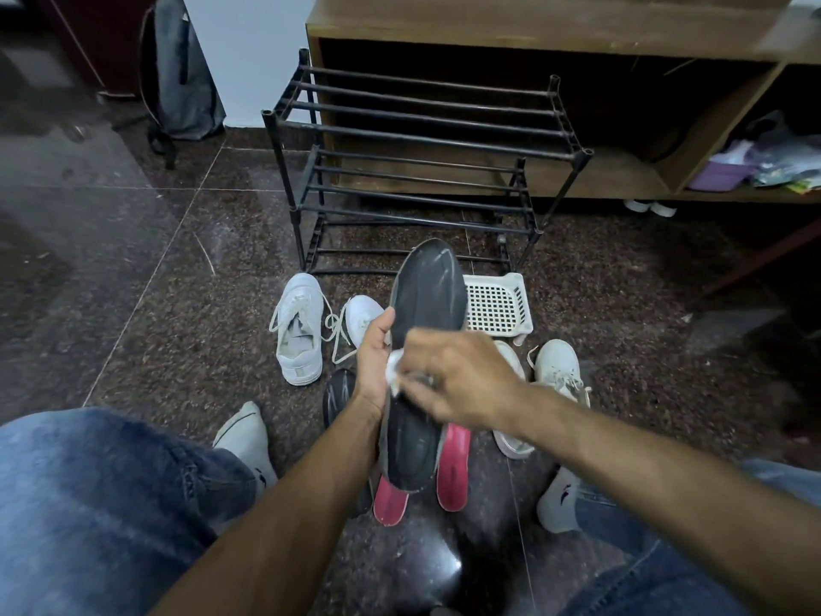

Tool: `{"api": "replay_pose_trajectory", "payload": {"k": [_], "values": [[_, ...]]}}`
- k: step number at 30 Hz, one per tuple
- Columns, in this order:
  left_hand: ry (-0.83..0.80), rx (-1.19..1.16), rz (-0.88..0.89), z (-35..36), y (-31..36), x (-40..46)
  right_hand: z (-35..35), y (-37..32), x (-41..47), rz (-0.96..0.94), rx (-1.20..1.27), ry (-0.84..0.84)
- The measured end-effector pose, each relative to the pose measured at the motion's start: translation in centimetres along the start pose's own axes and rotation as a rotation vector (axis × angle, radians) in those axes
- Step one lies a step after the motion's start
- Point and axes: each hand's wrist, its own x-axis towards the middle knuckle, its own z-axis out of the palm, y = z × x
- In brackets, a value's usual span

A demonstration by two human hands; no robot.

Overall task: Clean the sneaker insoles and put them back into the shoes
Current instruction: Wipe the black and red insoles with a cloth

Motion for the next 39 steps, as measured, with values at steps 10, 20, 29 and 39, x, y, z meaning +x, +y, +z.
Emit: {"api": "replay_pose_trajectory", "payload": {"k": [10,20,29,39], "values": [[-0.151,0.111,-0.100,0.1,-1.1,-1.9,-2.0,6.5,2.2,0.431,-0.163,0.093],[-0.077,0.103,0.025,1.6,0.3,-1.0,0.7,3.2,-0.5,0.201,-0.028,0.038],[-0.117,0.179,-0.132,1.3,-1.0,-2.1,0.7,3.6,1.2,0.277,-0.127,0.141],[-0.075,0.222,-0.093,1.6,-0.7,-2.0,-0.3,5.3,1.2,0.445,-0.186,0.001]]}}
